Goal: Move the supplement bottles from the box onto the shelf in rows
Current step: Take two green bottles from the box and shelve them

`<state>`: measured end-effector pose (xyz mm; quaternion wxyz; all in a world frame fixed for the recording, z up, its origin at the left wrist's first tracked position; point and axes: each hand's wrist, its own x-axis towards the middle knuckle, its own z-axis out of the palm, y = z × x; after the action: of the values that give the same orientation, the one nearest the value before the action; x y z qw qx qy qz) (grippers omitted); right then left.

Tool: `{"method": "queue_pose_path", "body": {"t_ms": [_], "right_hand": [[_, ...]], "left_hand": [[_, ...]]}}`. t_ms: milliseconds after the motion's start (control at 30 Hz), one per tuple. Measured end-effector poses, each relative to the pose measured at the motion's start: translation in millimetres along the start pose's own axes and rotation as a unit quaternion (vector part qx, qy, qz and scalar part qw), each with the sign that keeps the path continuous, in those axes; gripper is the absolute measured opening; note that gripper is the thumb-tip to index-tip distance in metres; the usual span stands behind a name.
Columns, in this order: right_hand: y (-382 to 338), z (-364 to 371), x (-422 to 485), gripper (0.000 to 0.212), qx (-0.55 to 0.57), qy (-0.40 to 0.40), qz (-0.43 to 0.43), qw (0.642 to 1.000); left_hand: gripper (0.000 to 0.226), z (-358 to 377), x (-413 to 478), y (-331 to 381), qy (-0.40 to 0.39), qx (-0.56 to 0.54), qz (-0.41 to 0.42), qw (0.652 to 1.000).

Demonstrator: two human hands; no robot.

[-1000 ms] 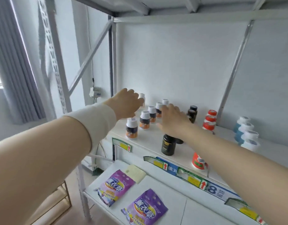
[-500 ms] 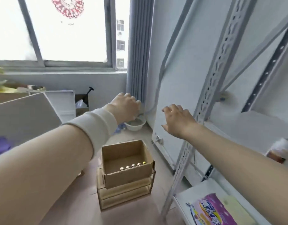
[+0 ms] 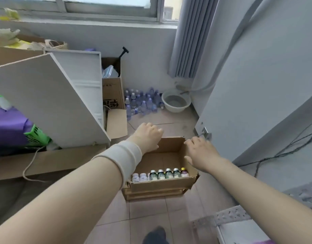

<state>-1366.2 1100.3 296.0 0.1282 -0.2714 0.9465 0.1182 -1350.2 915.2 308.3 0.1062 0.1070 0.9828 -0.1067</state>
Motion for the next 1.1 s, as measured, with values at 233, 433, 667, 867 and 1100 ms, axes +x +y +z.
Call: {"method": "queue_pose_path", "body": {"t_ms": [233, 433, 667, 867, 1100], "right_hand": [[14.7, 90.2, 101.5, 0.049, 0.018, -0.148, -0.049, 0.988], [2.2, 141.4, 156.9, 0.050, 0.040, -0.210, -0.062, 0.975], [-13.3, 221.6, 202.9, 0.051, 0.102, -0.268, -0.037, 0.957], [-24.9, 311.9, 257.8, 0.072, 0.144, -0.288, -0.059, 0.945], [-24.0, 372.6, 290.4, 0.078, 0.209, -0.297, -0.086, 0.928]], "left_hand": [[0.046, 114.4, 71.7, -30.7, -0.137, -0.143, -0.054, 0.979], [0.041, 205.4, 94.5, -44.0, -0.246, -0.287, -0.135, 0.916], [0.049, 298.1, 132.5, -15.2, -0.349, -0.415, -0.176, 0.822], [0.063, 385.5, 169.6, 23.3, -0.372, -0.501, -0.255, 0.739], [0.060, 440.7, 202.2, 51.1, -0.300, -0.539, -0.312, 0.723]]}}
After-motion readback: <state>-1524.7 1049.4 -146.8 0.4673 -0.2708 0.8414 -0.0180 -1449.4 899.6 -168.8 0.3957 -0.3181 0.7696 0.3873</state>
